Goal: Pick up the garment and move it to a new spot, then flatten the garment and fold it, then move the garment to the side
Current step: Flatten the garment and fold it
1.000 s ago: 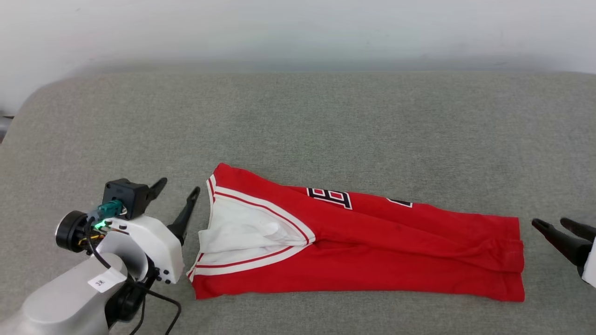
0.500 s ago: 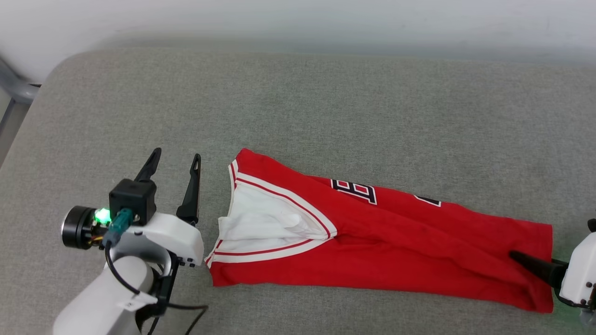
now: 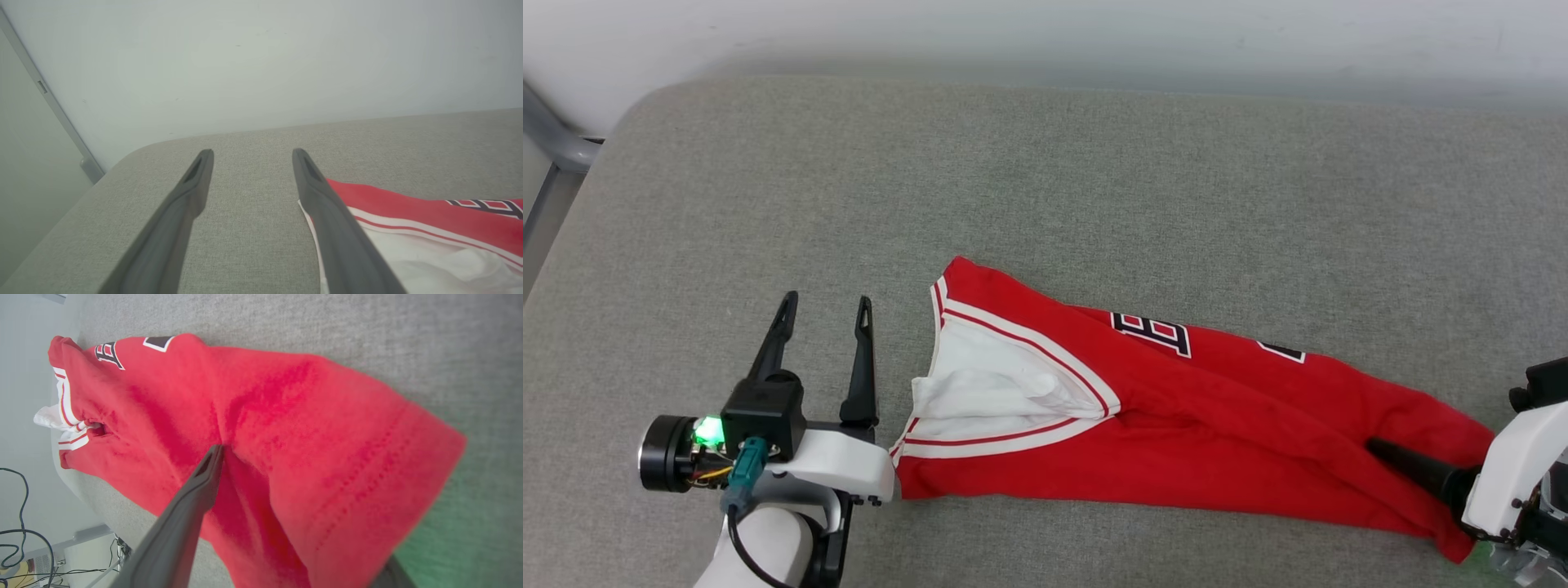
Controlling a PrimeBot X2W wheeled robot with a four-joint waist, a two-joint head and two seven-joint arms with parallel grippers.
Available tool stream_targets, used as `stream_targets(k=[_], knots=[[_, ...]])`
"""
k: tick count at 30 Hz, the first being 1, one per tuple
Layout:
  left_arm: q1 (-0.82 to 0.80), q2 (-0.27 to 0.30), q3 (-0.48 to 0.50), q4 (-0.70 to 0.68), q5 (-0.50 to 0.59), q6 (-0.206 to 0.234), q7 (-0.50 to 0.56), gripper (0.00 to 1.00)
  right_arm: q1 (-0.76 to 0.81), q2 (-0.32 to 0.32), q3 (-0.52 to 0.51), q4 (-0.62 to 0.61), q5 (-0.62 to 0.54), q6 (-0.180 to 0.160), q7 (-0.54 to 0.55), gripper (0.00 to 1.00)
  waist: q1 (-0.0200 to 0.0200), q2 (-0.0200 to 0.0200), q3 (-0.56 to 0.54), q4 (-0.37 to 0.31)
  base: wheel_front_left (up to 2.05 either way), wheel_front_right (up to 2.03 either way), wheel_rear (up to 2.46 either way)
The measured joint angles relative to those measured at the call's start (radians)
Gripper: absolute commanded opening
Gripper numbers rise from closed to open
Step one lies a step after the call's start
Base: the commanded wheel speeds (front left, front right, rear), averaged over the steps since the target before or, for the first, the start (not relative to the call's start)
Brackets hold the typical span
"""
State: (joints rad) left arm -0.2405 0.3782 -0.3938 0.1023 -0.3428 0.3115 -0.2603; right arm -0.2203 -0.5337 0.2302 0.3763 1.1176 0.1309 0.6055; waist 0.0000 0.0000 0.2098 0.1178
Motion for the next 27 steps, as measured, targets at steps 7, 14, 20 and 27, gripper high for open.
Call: stream_targets(k=[7,14,20,27], knots=[[0.051,-0.077,0.080,-0.002,0.103,-0.068,0.000,1.00,-0.004,-0.029,0.014,0.020,0.017,0.001,-0.038,0.00,0.0000,0.0000,-0.014,0.002,0.00,0.00,0.00],[0.098,-0.129,0.146,-0.007,0.175,-0.111,0.000,1.00,0.004,-0.102,-0.004,0.044,0.029,0.001,-0.052,0.00,0.0000,0.0000,-0.042,-0.003,0.00,0.00,0.00],[0.139,-0.162,0.192,-0.008,0.208,-0.146,0.000,1.00,0.022,-0.179,-0.050,0.071,0.025,0.001,-0.055,0.00,0.0000,0.0000,-0.066,-0.009,0.00,0.00,0.00],[0.166,-0.191,0.231,-0.002,0.236,-0.181,0.000,1.00,0.041,-0.203,-0.082,0.026,0.018,0.000,-0.005,0.00,0.0000,0.0000,-0.088,-0.012,0.00,0.00,0.00]])
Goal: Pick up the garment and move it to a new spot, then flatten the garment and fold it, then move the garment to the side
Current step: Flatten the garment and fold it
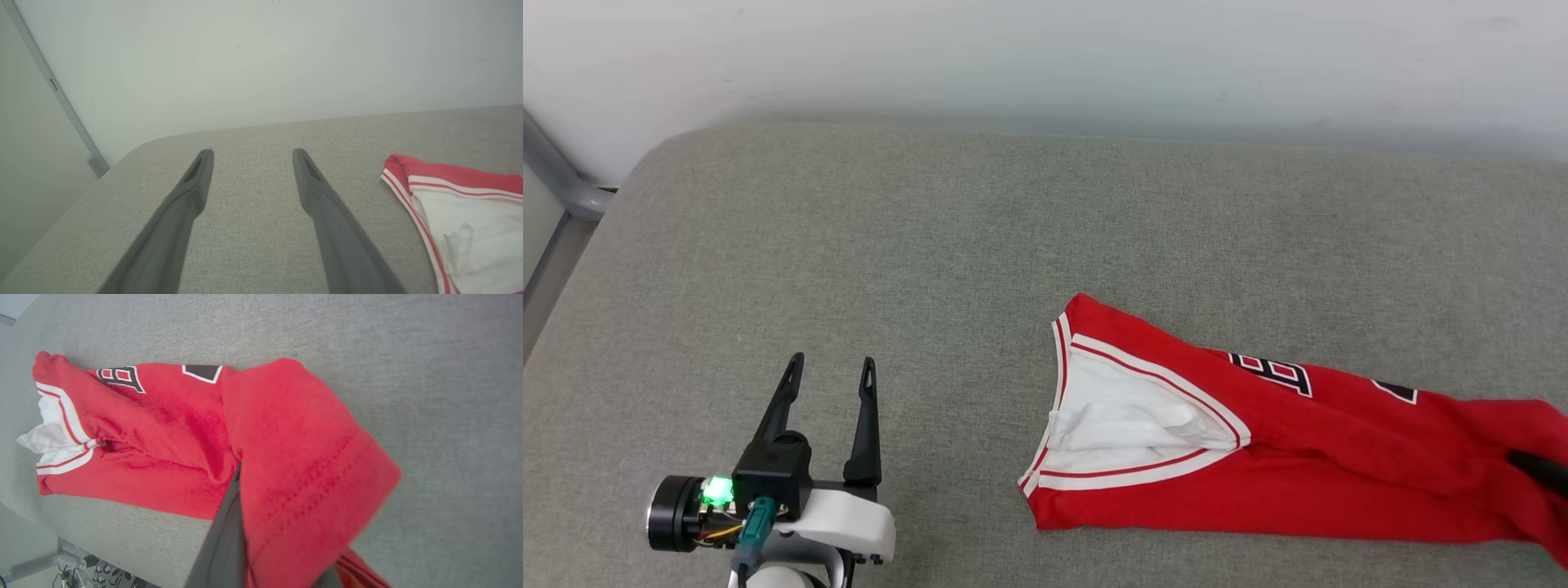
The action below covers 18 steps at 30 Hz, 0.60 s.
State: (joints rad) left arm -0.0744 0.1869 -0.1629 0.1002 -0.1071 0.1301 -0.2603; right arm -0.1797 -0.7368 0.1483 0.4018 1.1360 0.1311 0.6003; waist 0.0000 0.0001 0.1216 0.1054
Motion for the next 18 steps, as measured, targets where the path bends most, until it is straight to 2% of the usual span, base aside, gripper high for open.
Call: stream_targets(k=[6,10,18], knots=[[0.009,-0.021,0.020,0.001,0.021,-0.022,0.000,1.00,-0.006,0.053,0.012,-0.160,-0.002,0.000,0.064,0.00,0.0000,0.0000,-0.006,-0.001,0.00,0.00,0.00],[0.009,-0.036,0.028,0.006,0.033,-0.038,0.000,1.00,-0.045,0.111,0.039,-0.246,-0.022,0.000,0.128,0.00,0.0000,0.0000,-0.002,0.004,0.00,0.00,0.00],[-0.023,-0.068,0.029,0.010,0.053,-0.068,0.000,1.00,-0.192,0.217,0.125,-0.290,-0.141,0.000,0.211,0.00,0.0000,0.0000,0.035,0.029,0.00,0.00,0.00]])
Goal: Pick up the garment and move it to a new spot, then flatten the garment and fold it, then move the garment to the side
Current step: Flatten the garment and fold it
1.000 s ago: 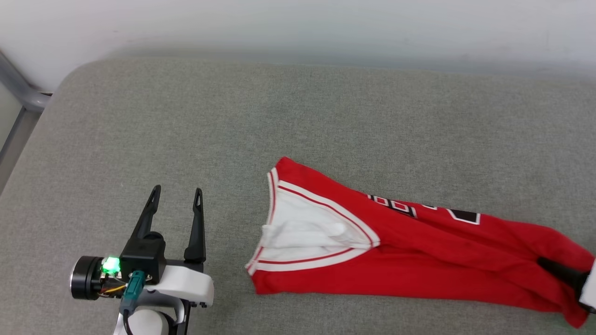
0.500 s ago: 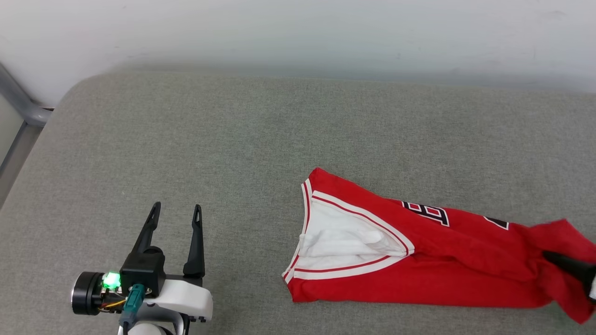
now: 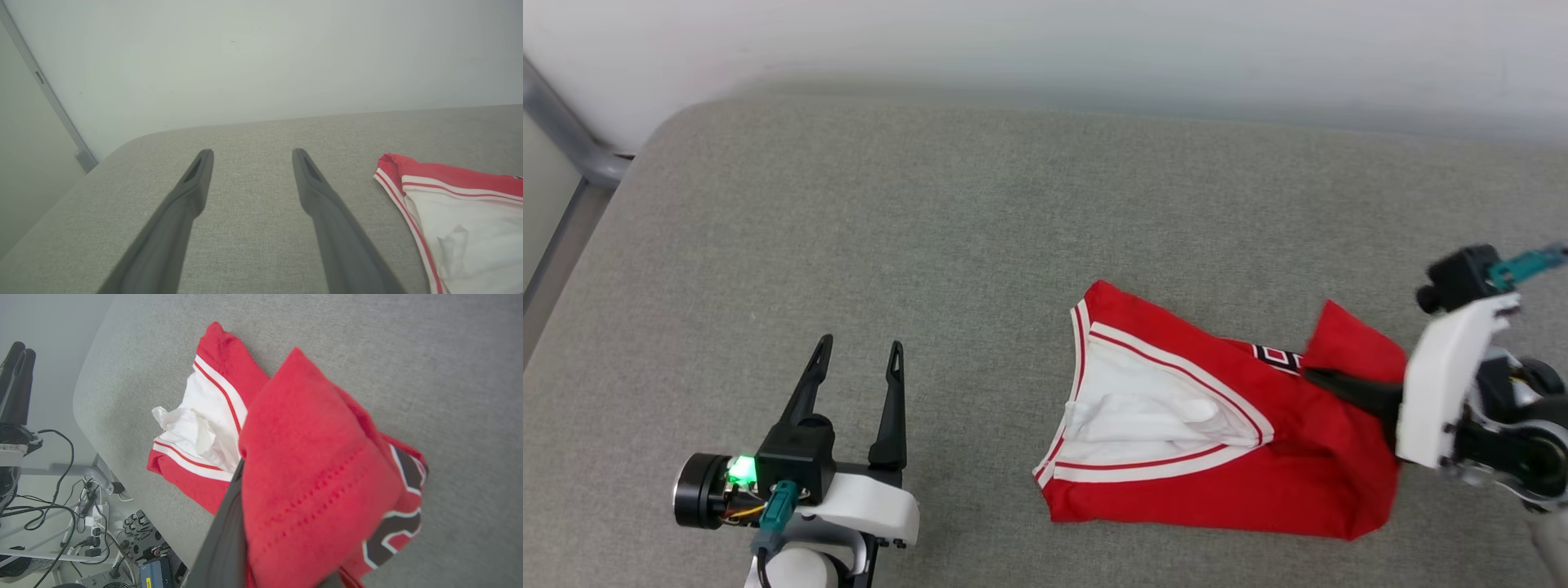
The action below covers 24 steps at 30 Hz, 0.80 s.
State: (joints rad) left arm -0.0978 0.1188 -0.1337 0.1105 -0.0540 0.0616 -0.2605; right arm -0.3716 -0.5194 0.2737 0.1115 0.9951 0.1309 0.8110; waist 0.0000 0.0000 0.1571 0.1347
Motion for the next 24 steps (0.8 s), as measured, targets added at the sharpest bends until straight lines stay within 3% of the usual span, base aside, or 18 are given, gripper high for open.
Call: stream_targets(k=[14,24], knots=[[-0.050,-0.032,0.005,0.002,0.014,-0.019,-0.001,1.00,-0.224,0.187,0.231,0.159,-0.144,0.000,-0.065,0.00,0.0001,0.0000,0.069,0.051,0.00,0.00,0.00],[-0.074,-0.045,0.003,0.009,0.018,-0.028,-0.001,1.00,-0.277,0.242,0.408,0.349,-0.207,0.000,-0.151,0.00,0.0000,0.0000,0.098,0.069,0.00,0.00,0.00]])
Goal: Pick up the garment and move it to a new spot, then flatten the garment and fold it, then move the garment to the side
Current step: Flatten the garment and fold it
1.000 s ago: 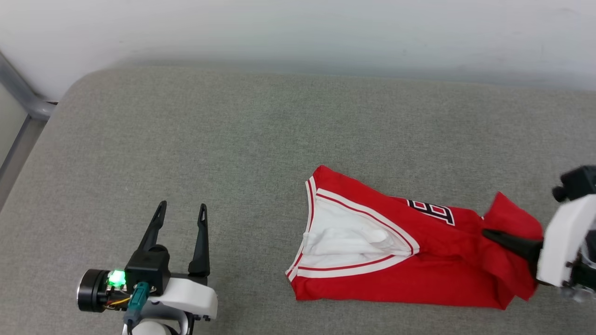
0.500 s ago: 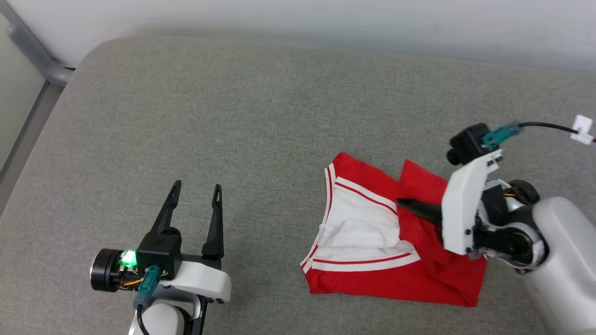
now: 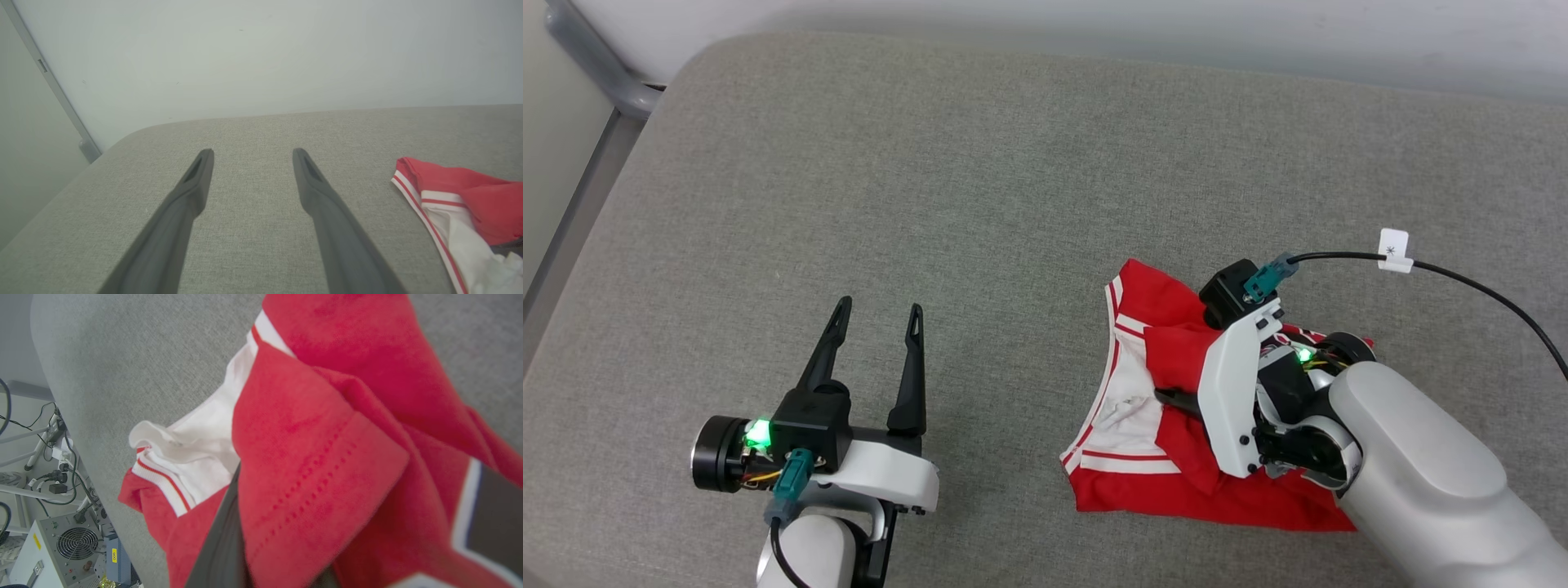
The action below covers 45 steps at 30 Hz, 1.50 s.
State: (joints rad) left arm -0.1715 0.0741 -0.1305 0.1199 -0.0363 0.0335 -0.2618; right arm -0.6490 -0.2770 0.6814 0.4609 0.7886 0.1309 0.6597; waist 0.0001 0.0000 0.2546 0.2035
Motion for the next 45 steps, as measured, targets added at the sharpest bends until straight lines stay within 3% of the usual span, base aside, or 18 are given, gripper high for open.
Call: stream_targets(k=[3,4,5,9,14,18,21,28,32,39,45], knots=[[-0.003,-0.004,0.002,0.003,0.000,0.000,0.000,1.00,-0.008,-0.002,0.026,0.028,-0.006,0.000,-0.046,0.03,0.0000,0.0000,-0.002,-0.001,0.00,0.00,0.00],[-0.002,-0.005,0.004,0.006,0.000,0.000,0.000,1.00,-0.008,-0.003,0.033,0.032,-0.007,0.001,-0.066,0.58,0.0000,0.0000,-0.005,-0.002,0.00,0.00,0.00],[-0.002,-0.005,0.006,0.007,0.000,0.000,0.000,1.00,-0.008,-0.005,0.040,0.033,-0.007,0.001,-0.085,1.00,0.0000,0.0000,-0.009,-0.004,0.00,0.00,0.00],[0.011,-0.005,0.015,0.012,0.006,0.000,-0.001,1.00,-0.009,-0.042,0.058,-0.016,-0.002,0.000,-0.176,1.00,0.0000,0.0000,-0.036,-0.016,0.00,0.00,0.00],[0.037,0.002,0.028,0.007,0.008,-0.003,-0.001,1.00,-0.002,-0.140,0.052,-0.143,-0.035,0.000,-0.330,1.00,-0.0001,0.0000,-0.076,-0.040,0.00,0.00,0.00],[0.052,0.005,0.035,-0.003,0.014,-0.005,-0.001,1.00,0.037,-0.193,-0.060,-0.188,-0.134,0.000,-0.509,1.00,-0.0001,0.0000,-0.100,-0.070,0.00,0.00,0.00],[0.066,0.006,0.036,-0.009,0.015,-0.004,-0.001,1.00,0.083,-0.191,-0.184,-0.195,-0.235,0.000,-0.628,1.00,0.0000,0.0000,-0.114,-0.093,0.00,0.00,0.00],[0.090,0.011,0.044,-0.016,0.016,-0.004,-0.001,1.00,0.240,-0.103,-0.487,-0.219,-0.437,0.000,-0.843,1.00,-0.0001,0.0000,-0.147,-0.135,0.00,0.00,0.00],[0.109,0.011,0.045,-0.019,0.016,-0.003,-0.001,1.00,0.341,-0.028,-0.602,-0.263,-0.532,0.000,-0.892,1.00,-0.0001,0.0000,-0.170,-0.151,0.00,0.00,0.00],[0.145,0.013,0.045,-0.029,0.016,-0.003,-0.001,1.00,0.508,0.075,-0.710,-0.349,-0.607,0.000,-0.919,1.00,-0.0001,0.0000,-0.203,-0.168,0.00,0.00,0.00],[0.184,0.013,0.047,-0.035,0.014,-0.003,-0.001,1.00,0.632,0.146,-0.735,-0.406,-0.638,0.000,-0.921,1.00,-0.0001,0.0000,-0.226,-0.174,0.00,0.00,0.00]])
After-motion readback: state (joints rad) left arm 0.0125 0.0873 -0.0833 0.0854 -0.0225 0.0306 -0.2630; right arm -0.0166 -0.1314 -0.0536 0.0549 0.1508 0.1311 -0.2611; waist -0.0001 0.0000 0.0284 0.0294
